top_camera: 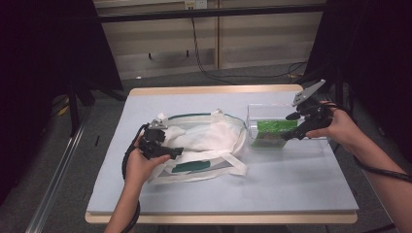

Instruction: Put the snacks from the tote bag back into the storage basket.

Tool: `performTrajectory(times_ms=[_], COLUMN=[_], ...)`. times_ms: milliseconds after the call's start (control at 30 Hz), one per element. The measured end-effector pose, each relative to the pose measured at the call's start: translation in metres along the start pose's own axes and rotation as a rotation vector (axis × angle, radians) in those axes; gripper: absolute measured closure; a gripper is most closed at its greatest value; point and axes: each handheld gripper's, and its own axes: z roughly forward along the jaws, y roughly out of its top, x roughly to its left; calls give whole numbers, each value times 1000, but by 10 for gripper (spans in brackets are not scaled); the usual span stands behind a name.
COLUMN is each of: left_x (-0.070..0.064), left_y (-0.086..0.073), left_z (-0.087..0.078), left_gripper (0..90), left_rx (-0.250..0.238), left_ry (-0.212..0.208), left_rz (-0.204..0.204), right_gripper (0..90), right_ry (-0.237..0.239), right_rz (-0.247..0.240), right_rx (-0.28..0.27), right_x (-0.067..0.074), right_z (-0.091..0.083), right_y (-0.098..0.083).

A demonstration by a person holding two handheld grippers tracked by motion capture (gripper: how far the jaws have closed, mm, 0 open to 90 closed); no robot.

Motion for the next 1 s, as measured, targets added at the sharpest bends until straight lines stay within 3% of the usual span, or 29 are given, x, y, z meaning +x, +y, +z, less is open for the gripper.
performTrajectory(times_ms=[267, 600, 667, 700, 933, 1000], left_x=[-1, -3, -3, -5, -5, -6], left_y=[2, 5, 7, 8, 10, 11], left_z=[0, -1, -6, -7, -13, -14], left_gripper=[125, 124, 123, 123, 113, 114], left_rx=[13, 6, 23, -7, -13, -7], left_ry=[2, -5, -5, -4, -16, -17], left_rz=[13, 1, 35, 6, 11, 8], right_gripper=[151, 134, 134, 130, 125, 125], right_ry=[-25, -35, -40, -42, -42, -37], right_rz=[24, 36, 35, 41, 39, 59], right_rx=[2, 10, 4, 3, -15, -18], right_x=[3, 8, 8, 9, 13, 15], right_z=[-8, -14, -15, -16, -19, -19], right_y=[-9, -21, -24, -26, -35, -39])
